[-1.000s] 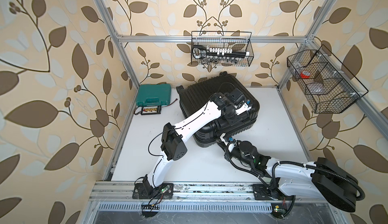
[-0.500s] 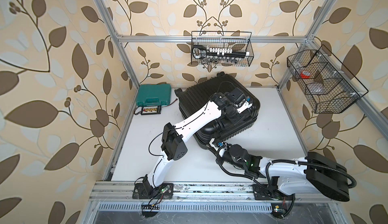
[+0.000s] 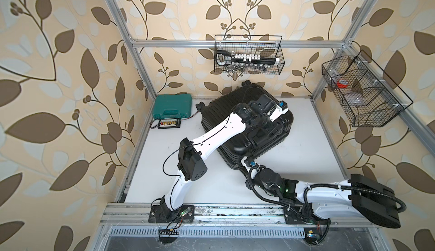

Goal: Close the suitcase zippers
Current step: Zip the zipper on the suitcase.

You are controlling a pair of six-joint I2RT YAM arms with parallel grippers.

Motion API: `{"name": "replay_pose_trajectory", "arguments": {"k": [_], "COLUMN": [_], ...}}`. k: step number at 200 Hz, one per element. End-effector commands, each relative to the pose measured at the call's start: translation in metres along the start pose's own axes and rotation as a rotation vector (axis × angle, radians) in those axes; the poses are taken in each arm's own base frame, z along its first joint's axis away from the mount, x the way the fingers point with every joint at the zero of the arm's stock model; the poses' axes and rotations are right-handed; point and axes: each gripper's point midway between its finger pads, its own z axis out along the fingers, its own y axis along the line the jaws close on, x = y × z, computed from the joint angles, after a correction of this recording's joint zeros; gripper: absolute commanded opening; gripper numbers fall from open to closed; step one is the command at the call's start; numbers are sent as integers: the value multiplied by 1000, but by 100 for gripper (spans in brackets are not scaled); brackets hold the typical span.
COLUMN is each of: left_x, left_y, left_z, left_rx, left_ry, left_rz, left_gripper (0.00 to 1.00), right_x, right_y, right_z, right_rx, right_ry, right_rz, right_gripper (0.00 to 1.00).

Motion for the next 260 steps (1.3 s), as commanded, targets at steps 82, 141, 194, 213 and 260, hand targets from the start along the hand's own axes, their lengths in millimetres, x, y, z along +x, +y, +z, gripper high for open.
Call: {"name": "replay_pose_trajectory", "arguments": {"k": [82, 141, 194, 213, 260], "left_x": [-1, 38, 62, 67, 101], "left_y": [199, 274, 316, 327, 339], "left_z": [-139, -146, -134, -130, -108], "left_rx": [-418, -502, -545, -572, -586], "left_ry": [-238, -190, -141, -125, -4], "left_rz": [-487, -599, -637, -634, -671], "left_gripper": [68, 56, 50, 50, 50], "right_x": [13, 15, 15, 14, 7], "right_y": [-67, -70, -69, -69, -72], "right_z": [-45, -48, -43, -41, -39], "right_rx": [287, 294, 290, 288, 299], "right_ry": [-52, -48, -42, -40, -45], "right_rz": [136, 137, 132, 124, 131], "right_gripper": [0, 0, 0, 0, 0]}}
